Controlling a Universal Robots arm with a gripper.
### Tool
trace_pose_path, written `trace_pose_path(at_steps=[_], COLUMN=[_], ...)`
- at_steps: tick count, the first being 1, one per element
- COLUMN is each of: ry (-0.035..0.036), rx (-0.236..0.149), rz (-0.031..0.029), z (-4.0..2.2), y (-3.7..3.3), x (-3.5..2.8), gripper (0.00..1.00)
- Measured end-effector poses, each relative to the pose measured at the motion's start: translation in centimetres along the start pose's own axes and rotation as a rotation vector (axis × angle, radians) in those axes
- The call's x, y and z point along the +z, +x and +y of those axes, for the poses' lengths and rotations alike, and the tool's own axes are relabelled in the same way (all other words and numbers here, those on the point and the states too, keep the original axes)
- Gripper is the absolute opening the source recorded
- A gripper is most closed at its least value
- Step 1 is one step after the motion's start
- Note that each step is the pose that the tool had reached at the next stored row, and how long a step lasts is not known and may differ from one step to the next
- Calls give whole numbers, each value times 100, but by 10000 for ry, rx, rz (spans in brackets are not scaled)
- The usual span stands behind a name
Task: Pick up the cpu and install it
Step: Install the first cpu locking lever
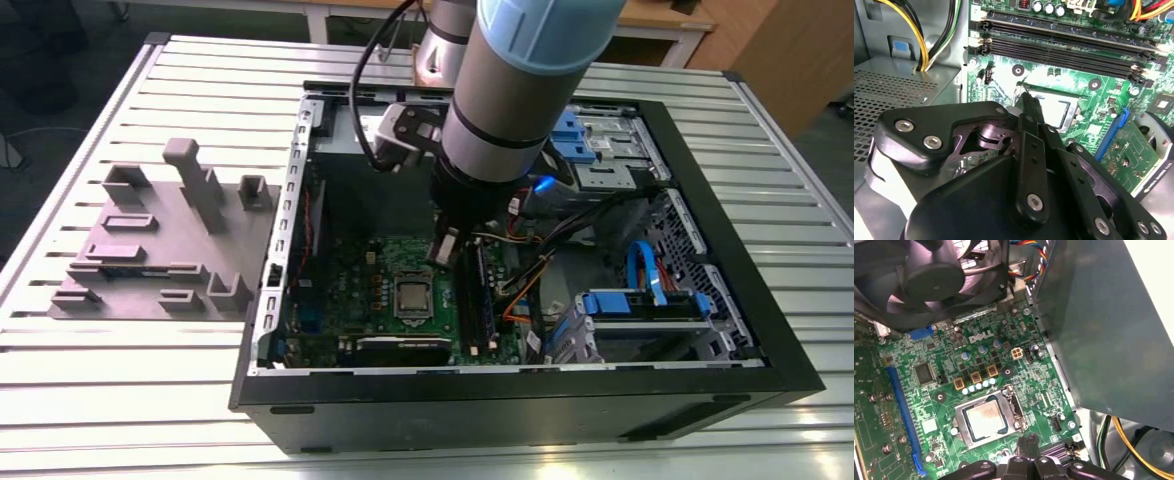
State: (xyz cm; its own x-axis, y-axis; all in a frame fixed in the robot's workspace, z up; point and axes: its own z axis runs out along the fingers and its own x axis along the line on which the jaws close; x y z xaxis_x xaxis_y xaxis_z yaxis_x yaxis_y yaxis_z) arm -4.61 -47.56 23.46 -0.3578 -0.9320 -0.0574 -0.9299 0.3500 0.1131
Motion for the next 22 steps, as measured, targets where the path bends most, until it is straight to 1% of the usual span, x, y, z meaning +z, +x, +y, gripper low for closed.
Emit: trace_pose_path(at_steps=[2,4,8,11,16,19,22], ry=[10,13,17,0,4,10,20], rx=[-178,-301,-347,-681,-1139,-1258,-1297], rz=[0,-17,-25,13,52,61,63], z=[0,1,3,4,-1,-3,-4], y=[1,5,24,28,41,43,43], x=[-1,-3,-2,-1,2,5,8], gripper=[10,10,10,10,10,10,10])
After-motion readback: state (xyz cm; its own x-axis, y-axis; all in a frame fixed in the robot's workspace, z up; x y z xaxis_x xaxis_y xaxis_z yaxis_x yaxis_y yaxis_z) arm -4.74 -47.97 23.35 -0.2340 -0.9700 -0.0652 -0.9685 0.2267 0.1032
